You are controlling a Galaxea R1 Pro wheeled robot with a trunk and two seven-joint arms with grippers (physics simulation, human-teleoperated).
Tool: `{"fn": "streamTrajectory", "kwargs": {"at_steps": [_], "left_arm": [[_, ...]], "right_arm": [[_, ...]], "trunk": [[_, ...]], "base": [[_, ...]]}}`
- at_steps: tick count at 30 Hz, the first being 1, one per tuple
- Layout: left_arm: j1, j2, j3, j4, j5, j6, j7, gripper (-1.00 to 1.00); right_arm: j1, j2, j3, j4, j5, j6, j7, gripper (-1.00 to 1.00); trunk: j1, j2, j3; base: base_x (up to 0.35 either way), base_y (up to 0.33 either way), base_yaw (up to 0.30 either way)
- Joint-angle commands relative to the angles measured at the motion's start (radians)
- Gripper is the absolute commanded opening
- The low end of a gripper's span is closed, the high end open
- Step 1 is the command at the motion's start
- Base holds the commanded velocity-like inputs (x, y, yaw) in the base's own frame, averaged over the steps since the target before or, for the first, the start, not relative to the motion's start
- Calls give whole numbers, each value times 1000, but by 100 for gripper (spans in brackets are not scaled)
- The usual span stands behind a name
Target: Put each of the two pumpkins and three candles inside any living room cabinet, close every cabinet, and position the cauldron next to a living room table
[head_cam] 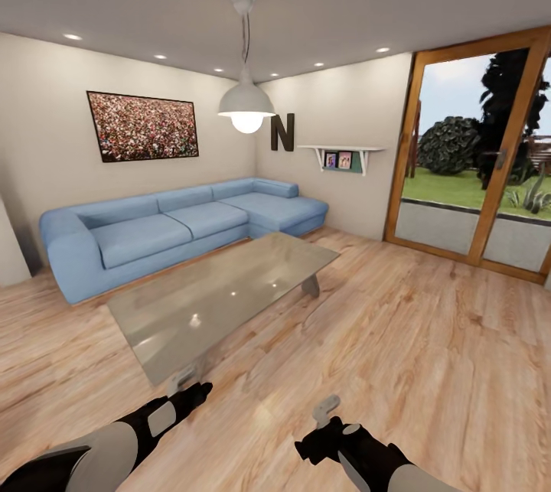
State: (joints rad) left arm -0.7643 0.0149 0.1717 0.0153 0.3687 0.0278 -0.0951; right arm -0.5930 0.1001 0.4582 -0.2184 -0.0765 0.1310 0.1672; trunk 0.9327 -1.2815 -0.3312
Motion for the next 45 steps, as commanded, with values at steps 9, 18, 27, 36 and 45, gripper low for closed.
{"fn": "streamTrajectory", "kwargs": {"at_steps": [9, 18, 27, 36, 45], "left_arm": [[-1, 0, 8, 2, 3, 3, -5, 100], [-1, 0, 8, 2, 4, 3, -5, 100], [-1, 0, 8, 2, 4, 3, -5, 100], [-1, 0, 8, 2, 3, 3, -5, 100], [-1, 0, 8, 2, 3, 3, -5, 100]], "right_arm": [[-1, -1, 5, -2, -8, 5, 1, 100], [-1, -2, 5, -2, -8, 5, 2, 100], [-1, -1, 5, -2, -8, 5, 2, 100], [-1, -1, 5, -2, -8, 5, 1, 100], [-1, -3, 5, -2, -8, 5, 2, 100]], "trunk": [[0, -1, -1], [0, -1, -1], [0, -1, -1], [0, -1, -1], [0, -1, -1]], "base": [[142, 0, 0], [28, 0, 0], [228, 0, 0], [113, 0, 0], [14, 0, 0]]}}
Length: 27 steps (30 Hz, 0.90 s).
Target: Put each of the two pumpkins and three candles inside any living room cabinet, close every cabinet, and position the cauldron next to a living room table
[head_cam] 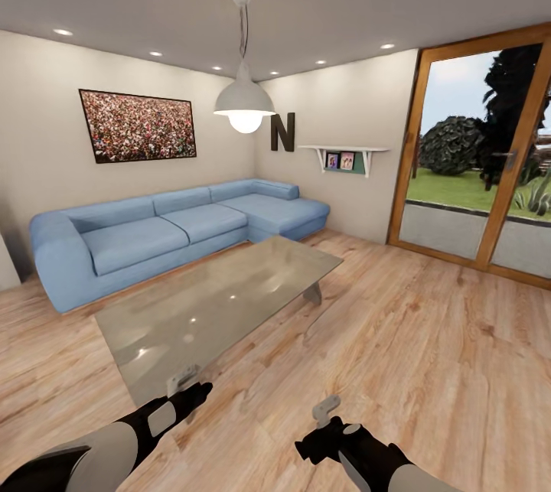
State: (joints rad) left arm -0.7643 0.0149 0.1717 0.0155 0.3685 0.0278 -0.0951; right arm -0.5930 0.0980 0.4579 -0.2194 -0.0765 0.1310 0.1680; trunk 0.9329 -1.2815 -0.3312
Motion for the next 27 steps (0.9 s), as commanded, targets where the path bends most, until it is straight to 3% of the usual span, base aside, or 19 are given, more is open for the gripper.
{"fn": "streamTrajectory", "kwargs": {"at_steps": [1, 27], "left_arm": [[-1, 0, 8, 2, 3, 3, -5, 100], [-1, 0, 8, 2, 3, 3, -5, 100]], "right_arm": [[-1, 0, 5, -1, -8, 5, 1, 100], [-1, -1, 5, -1, -8, 5, 1, 100]], "trunk": [[0, -1, -1], [0, -1, -1]], "base": [[91, 0, 0], [296, 0, 0]]}}
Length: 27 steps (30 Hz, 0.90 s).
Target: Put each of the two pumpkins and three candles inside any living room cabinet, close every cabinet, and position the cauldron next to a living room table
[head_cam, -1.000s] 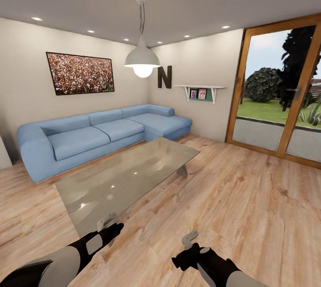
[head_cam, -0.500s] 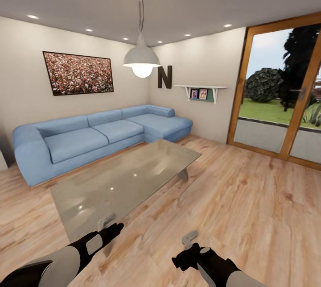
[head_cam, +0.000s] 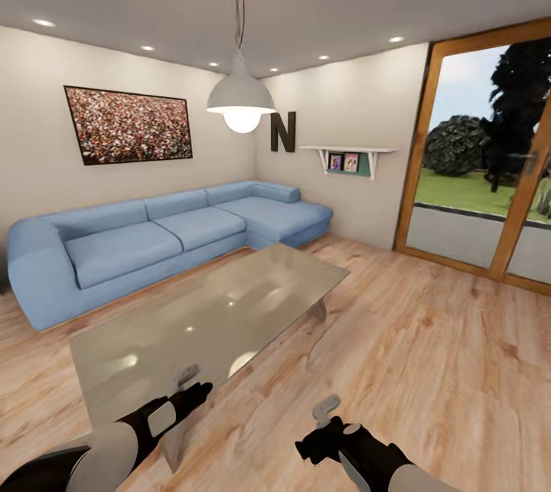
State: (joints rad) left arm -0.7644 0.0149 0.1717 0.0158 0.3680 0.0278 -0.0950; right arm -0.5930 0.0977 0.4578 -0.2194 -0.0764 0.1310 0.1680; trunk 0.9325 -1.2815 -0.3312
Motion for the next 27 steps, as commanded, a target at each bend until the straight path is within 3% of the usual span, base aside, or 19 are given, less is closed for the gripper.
{"fn": "streamTrajectory", "kwargs": {"at_steps": [1, 14, 27], "left_arm": [[-1, 0, 8, 2, 3, 3, -5, 100], [-1, 0, 8, 2, 4, 3, -5, 100], [-1, 0, 8, 2, 3, 3, -5, 100]], "right_arm": [[-1, -1, 5, -1, -8, 5, 1, 100], [-1, 0, 5, -1, -8, 5, 1, 100], [-1, -1, 5, -1, -8, 5, 1, 100]], "trunk": [[1, -1, -1], [1, -1, -1], [1, -1, 7]], "base": [[319, 0, 0], [319, 0, -1], [300, 0, -225]]}}
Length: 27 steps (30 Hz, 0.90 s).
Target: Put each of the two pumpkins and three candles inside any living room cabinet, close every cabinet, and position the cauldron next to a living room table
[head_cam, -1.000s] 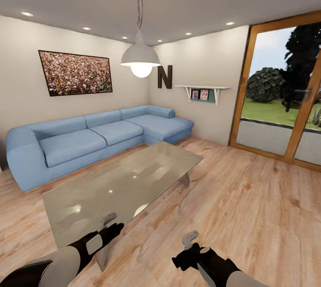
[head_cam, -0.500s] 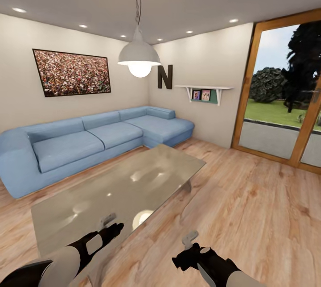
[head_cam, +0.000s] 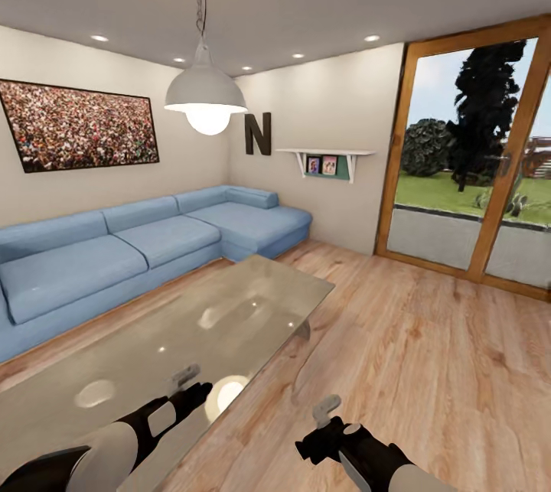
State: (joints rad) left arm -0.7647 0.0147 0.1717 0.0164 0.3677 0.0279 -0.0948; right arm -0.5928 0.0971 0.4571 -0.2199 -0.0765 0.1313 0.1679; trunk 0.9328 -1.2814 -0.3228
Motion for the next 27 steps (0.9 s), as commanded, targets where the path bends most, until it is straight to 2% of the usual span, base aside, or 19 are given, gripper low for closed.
{"fn": "streamTrajectory", "kwargs": {"at_steps": [1, 18, 27], "left_arm": [[-1, 1, 8, 2, 4, 3, -5, 100], [-1, -1, 8, 2, 4, 3, -5, 100], [-1, 0, 8, 1, 4, 3, -5, 100]], "right_arm": [[-1, 0, 5, -1, -8, 5, 1, 100], [-1, 0, 5, -1, -8, 5, 1, 100], [-1, 0, 5, -1, -8, 5, 1, 100]], "trunk": [[0, -1, 0], [0, -1, 15], [0, -1, 21]], "base": [[83, 0, -261], [14, 0, -262], [269, 0, -276]]}}
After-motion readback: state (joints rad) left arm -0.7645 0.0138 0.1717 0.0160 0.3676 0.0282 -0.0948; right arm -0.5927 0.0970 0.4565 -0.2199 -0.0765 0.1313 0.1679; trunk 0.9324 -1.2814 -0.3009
